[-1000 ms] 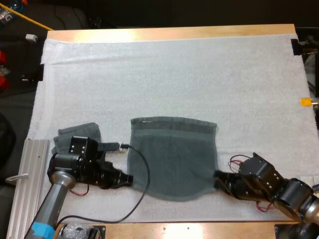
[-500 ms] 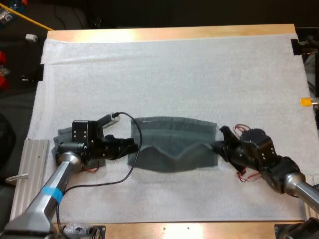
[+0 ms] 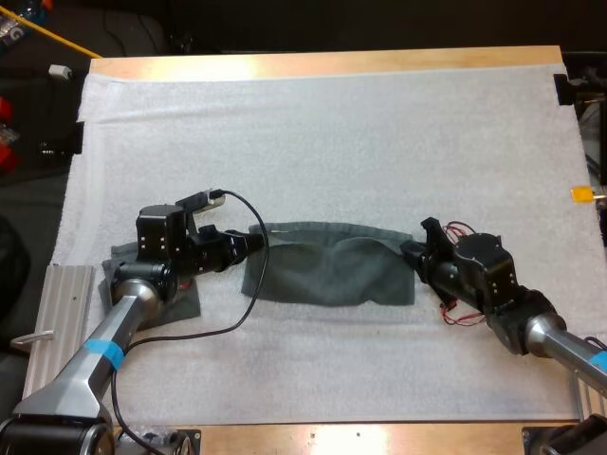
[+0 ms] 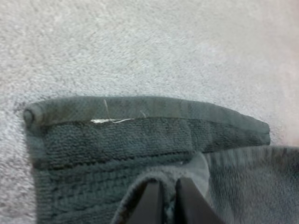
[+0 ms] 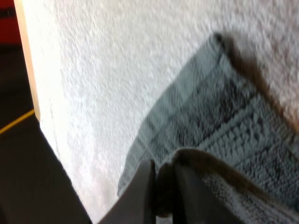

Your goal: Pick towel from pile, fold and stack

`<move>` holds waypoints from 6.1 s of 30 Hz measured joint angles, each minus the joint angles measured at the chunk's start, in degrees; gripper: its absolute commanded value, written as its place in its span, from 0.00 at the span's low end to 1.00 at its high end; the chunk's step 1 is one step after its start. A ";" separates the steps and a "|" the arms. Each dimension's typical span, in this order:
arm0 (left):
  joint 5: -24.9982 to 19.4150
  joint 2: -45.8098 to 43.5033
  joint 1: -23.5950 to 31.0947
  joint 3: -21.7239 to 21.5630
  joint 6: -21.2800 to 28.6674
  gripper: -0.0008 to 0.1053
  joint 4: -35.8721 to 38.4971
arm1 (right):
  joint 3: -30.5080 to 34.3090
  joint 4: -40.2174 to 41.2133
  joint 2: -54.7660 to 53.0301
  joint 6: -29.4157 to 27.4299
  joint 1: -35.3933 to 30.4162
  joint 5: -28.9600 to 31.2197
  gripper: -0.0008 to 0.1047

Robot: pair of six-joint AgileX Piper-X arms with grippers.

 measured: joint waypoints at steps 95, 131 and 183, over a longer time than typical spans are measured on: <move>5.30 -52.09 0.00 -1.81 10.30 0.63 57.92 | -8.98 16.39 12.71 -44.35 -8.24 -26.34 0.62; 5.65 -52.09 -2.71 -1.81 11.33 0.63 57.92 | -30.52 69.27 3.01 -75.97 -3.06 14.01 0.01; 7.20 -52.09 -5.66 -1.81 12.37 0.63 57.92 | -40.63 47.46 23.56 -45.20 21.27 -6.90 0.67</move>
